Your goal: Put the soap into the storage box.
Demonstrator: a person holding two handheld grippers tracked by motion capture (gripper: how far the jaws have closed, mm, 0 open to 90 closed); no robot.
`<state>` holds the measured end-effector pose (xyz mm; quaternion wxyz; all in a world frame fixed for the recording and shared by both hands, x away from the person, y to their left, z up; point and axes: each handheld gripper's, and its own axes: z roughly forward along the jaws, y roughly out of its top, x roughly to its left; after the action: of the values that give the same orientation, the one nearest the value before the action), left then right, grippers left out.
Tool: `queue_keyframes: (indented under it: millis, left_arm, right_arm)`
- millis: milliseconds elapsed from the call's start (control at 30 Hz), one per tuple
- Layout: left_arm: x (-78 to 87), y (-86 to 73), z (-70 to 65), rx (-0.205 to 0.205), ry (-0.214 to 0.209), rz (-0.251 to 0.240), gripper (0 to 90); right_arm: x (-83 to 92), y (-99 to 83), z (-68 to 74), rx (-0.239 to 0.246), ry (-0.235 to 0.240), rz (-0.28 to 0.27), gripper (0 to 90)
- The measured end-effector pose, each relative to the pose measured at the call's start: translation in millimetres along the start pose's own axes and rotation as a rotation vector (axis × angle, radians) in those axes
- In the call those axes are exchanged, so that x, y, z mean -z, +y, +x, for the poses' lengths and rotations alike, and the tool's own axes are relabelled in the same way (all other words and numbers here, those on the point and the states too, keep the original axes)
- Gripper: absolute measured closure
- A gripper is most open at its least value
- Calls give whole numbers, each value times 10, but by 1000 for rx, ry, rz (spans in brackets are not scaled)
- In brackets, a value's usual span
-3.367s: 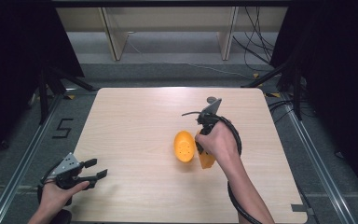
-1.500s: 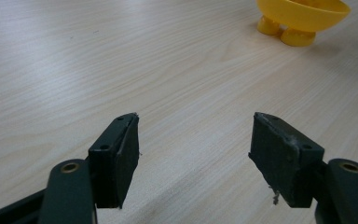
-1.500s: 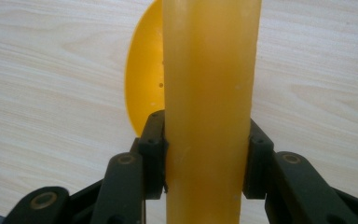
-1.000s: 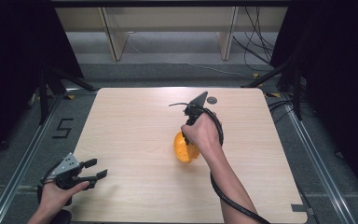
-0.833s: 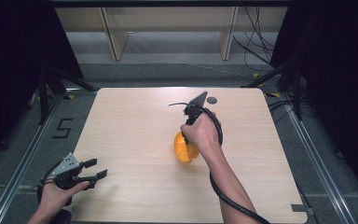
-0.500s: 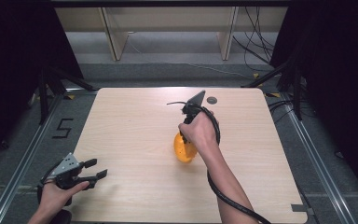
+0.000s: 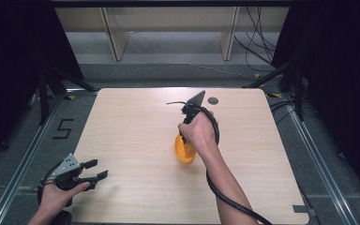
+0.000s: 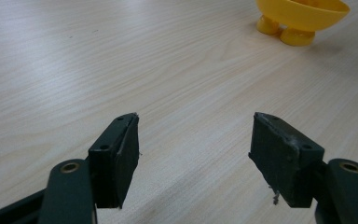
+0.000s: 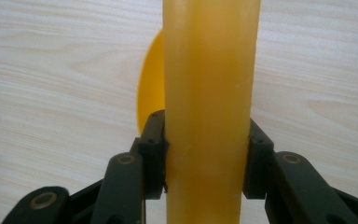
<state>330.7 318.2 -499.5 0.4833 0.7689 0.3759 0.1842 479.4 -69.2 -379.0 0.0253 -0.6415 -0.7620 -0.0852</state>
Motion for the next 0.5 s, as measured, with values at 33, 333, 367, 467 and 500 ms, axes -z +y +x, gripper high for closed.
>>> queue_keyframes:
  millis: [33, 333, 367, 467, 500]
  left_arm:
    - [-1, -1, 0, 1, -1, -2, 319]
    - [1, -1, 0, 1, -1, 0, 319]
    - [1, 0, 0, 1, -1, 0, 319]
    - [1, 0, -1, 1, -2, 0, 319]
    - [1, 0, -1, 1, -1, 0, 319]
  right_arm:
    - [-2, 2, 21, -28, 3, 9, 613]
    - [-40, 20, 57, -26, 1, 12, 613]
    - [-45, 23, 67, -35, -1, 13, 613]
    - [-57, 17, 61, -20, 1, 14, 613]
    - [-67, 17, 66, -27, 2, 2, 613]
